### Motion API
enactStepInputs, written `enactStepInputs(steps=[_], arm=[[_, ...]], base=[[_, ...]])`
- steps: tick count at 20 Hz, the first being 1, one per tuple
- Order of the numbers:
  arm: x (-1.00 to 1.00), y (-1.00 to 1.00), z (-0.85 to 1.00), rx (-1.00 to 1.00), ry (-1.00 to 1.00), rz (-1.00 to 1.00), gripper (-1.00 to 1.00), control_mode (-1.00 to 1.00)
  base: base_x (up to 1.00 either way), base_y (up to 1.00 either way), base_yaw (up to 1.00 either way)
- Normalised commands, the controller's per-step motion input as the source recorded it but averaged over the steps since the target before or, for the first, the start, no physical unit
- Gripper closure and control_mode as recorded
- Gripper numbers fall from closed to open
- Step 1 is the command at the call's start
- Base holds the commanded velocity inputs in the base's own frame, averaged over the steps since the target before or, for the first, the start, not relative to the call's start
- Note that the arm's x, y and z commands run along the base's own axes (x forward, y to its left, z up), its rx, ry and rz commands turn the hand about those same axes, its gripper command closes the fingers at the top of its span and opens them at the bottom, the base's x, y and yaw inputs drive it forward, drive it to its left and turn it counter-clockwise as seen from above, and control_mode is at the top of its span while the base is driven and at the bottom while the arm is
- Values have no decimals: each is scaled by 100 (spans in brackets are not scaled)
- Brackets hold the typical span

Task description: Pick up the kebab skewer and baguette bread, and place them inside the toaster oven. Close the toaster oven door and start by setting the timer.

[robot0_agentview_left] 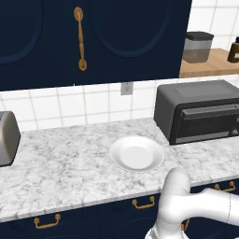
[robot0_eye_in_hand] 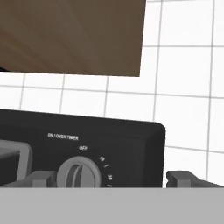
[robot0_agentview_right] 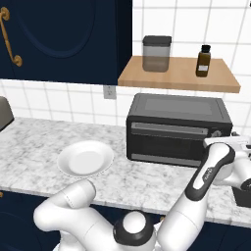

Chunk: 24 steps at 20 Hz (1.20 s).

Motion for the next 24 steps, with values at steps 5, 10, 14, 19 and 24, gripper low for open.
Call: enactStepInputs(steps=[5, 10, 14, 19, 24], arm=[[-7, 0, 0, 0, 0, -8, 100, -100], [-5, 0, 0, 0, 0, -8, 100, -100], [1, 1, 0, 0, 0, -4, 100, -100], [-12, 1, 0, 0, -4, -3, 100, -100], [-10, 2, 3, 0, -6, 0, 100, -100]], base=[[0, 0, 0], [0, 0, 0], [0, 0, 0], [0, 0, 0], [0, 0, 0]])
